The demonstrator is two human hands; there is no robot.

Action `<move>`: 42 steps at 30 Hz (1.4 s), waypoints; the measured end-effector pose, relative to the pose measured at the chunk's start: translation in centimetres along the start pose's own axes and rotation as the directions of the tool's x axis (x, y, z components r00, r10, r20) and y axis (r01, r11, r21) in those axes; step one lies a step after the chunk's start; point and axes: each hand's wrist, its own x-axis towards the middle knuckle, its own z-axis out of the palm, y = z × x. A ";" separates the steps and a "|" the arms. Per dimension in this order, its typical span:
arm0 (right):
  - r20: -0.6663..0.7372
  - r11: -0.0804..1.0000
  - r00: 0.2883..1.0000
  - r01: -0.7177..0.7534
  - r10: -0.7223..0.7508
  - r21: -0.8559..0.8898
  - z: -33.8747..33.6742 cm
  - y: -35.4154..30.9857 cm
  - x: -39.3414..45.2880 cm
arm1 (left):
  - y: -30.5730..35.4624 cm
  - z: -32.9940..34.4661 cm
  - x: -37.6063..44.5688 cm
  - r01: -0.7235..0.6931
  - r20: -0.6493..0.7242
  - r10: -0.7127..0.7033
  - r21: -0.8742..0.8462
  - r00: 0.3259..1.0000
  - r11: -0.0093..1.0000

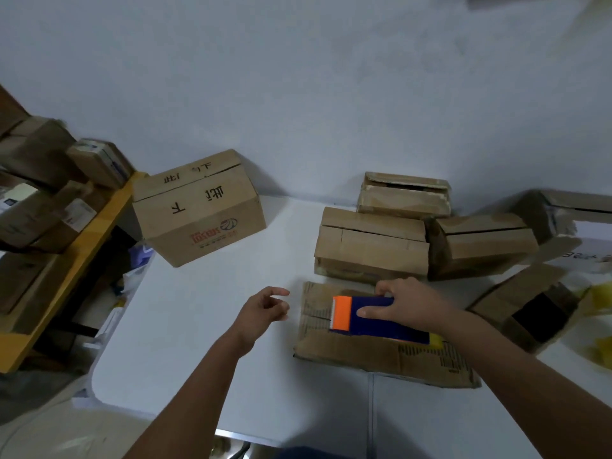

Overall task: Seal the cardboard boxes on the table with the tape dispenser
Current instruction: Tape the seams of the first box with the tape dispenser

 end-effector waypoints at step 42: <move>-0.021 0.999 0.999 -0.031 0.032 0.024 0.3 -0.2 0.7 | 1.3 3.7 0.7 -0.588 0.584 0.202 0.807 0.786 -0.048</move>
